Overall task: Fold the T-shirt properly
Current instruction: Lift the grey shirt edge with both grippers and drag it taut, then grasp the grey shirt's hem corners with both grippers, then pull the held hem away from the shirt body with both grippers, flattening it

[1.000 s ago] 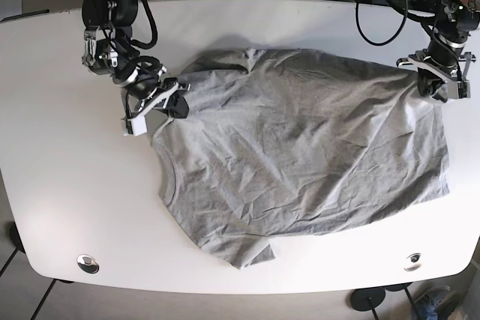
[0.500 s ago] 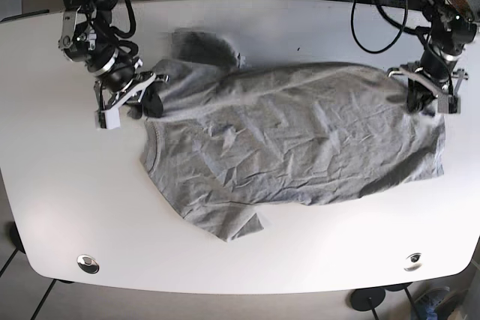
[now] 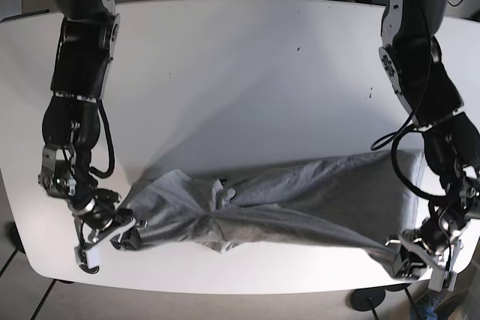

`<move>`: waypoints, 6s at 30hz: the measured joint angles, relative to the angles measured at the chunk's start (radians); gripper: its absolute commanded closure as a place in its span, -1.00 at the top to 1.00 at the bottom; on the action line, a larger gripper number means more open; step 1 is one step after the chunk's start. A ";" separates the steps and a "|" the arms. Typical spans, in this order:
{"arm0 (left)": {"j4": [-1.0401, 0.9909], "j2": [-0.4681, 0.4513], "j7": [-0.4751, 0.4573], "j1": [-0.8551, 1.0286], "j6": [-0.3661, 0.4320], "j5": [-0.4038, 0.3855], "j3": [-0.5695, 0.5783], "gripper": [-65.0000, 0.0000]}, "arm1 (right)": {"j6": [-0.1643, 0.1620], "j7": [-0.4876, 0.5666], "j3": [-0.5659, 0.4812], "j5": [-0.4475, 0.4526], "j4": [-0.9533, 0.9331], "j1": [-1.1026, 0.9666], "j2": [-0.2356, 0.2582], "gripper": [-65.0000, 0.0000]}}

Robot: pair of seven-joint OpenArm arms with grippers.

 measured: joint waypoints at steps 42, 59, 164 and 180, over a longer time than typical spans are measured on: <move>0.566 0.100 -0.029 1.124 -0.019 -0.064 -0.424 -1.00 | 0.023 -0.067 0.190 -0.021 0.575 -0.925 -0.001 -0.94; 0.537 0.040 -0.016 1.006 -0.012 -0.219 -0.465 -1.00 | 0.019 -0.183 0.269 0.235 0.466 -0.866 0.049 -0.94; 0.108 0.019 -0.357 0.875 0.113 0.115 -0.128 0.20 | 0.099 -0.172 0.216 0.067 0.327 -0.841 -0.166 -0.95; 0.107 0.018 -0.368 0.890 0.112 0.111 -0.128 0.20 | 0.180 -0.195 0.266 0.042 0.490 -0.603 -0.082 -0.95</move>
